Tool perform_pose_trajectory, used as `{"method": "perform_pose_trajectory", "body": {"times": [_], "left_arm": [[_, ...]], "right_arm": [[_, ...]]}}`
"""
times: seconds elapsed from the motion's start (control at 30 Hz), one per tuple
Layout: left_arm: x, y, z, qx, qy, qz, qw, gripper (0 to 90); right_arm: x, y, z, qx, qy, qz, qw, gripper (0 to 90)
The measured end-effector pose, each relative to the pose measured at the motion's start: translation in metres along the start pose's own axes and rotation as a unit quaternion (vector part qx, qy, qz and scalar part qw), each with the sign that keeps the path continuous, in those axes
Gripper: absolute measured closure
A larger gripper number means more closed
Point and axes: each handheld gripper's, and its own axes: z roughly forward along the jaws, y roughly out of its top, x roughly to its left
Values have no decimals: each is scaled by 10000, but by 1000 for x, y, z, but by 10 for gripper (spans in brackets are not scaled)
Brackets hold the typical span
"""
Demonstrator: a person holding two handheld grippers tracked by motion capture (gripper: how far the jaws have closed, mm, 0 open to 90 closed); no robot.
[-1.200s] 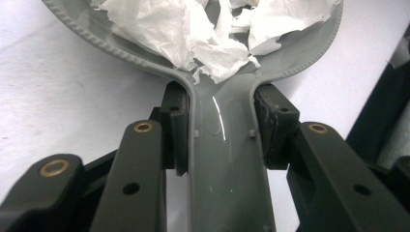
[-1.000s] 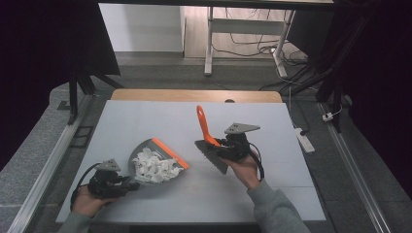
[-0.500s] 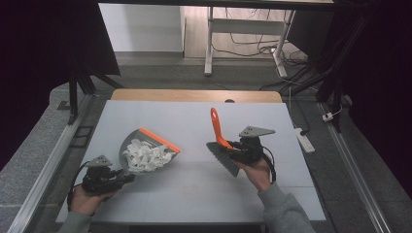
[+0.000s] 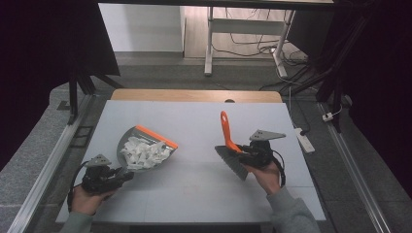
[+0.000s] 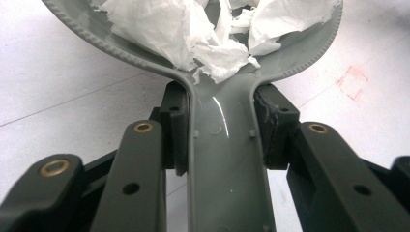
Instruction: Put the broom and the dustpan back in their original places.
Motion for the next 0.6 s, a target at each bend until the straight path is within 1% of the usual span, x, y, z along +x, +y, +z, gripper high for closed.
{"method": "perform_pose_trajectory", "body": {"times": [0.13,0.23,0.37,0.6], "left_arm": [[0,0,2,-2,71,-82,9999,615],[-1,0,4,-14,118,-129,9998,615],[-2,0,5,-71,121,-206,9997,615],[-4,0,6,-103,230,-296,9992,615]], "right_arm": [[-3,-3,-1,56,6,51,10000,702],[-4,-6,-1,107,46,158,9998,702],[-3,-8,1,185,62,171,9997,702],[-2,-11,0,240,100,246,9994,702]]}}
